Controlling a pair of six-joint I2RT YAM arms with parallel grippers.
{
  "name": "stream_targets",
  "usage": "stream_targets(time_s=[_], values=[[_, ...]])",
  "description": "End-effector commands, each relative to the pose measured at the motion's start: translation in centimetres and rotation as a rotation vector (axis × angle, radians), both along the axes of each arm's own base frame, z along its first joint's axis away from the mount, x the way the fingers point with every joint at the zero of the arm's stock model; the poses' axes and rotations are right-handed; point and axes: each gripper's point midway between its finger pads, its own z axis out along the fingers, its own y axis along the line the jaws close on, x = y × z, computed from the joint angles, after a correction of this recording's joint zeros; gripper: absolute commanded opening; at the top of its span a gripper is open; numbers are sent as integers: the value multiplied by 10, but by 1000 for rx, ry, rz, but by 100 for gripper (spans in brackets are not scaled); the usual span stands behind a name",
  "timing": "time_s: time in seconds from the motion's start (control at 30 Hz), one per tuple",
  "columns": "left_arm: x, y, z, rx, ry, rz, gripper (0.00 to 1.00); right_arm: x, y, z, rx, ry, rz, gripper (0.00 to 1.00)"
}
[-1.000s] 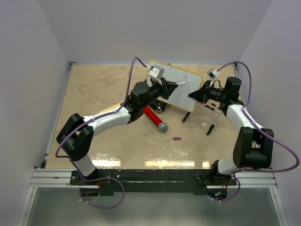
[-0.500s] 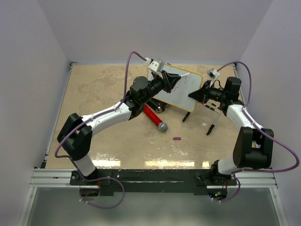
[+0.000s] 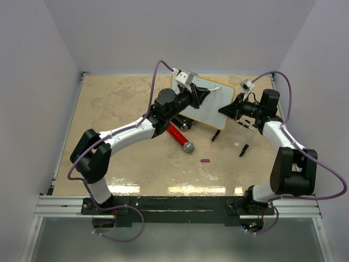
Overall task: Write a sentence on the whiteboard
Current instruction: Write with the whiteboard marker without the cap on the whiteboard.
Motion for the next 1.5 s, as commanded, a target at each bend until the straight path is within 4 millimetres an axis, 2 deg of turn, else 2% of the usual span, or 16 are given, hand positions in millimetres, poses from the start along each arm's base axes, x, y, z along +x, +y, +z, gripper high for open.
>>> stream_targets(time_s=[0.0, 0.2, 0.53, 0.83, 1.13, 1.3, 1.47], values=[[6, 1, 18, -10, -54, 31, 0, 2, 0, 16, -29, -72, -1, 0], [12, 0, 8, 16, -41, 46, 0, 2, 0, 16, -29, -72, -1, 0], [7, 2, 1, 25, -26, 34, 0, 2, 0, 16, -28, -72, 0, 0], [1, 7, 13, 8, -39, 33, 0, 2, -1, 16, -30, -72, -4, 0], [1, 8, -1, 36, -8, 38, 0, 2, 0, 16, -30, -73, -2, 0], [-1, 9, 4, 25, -20, 32, 0, 2, 0, 17, -30, -75, -2, 0], [-9, 15, 22, -17, -62, 28, 0, 2, 0, 16, -29, -72, -3, 0]])
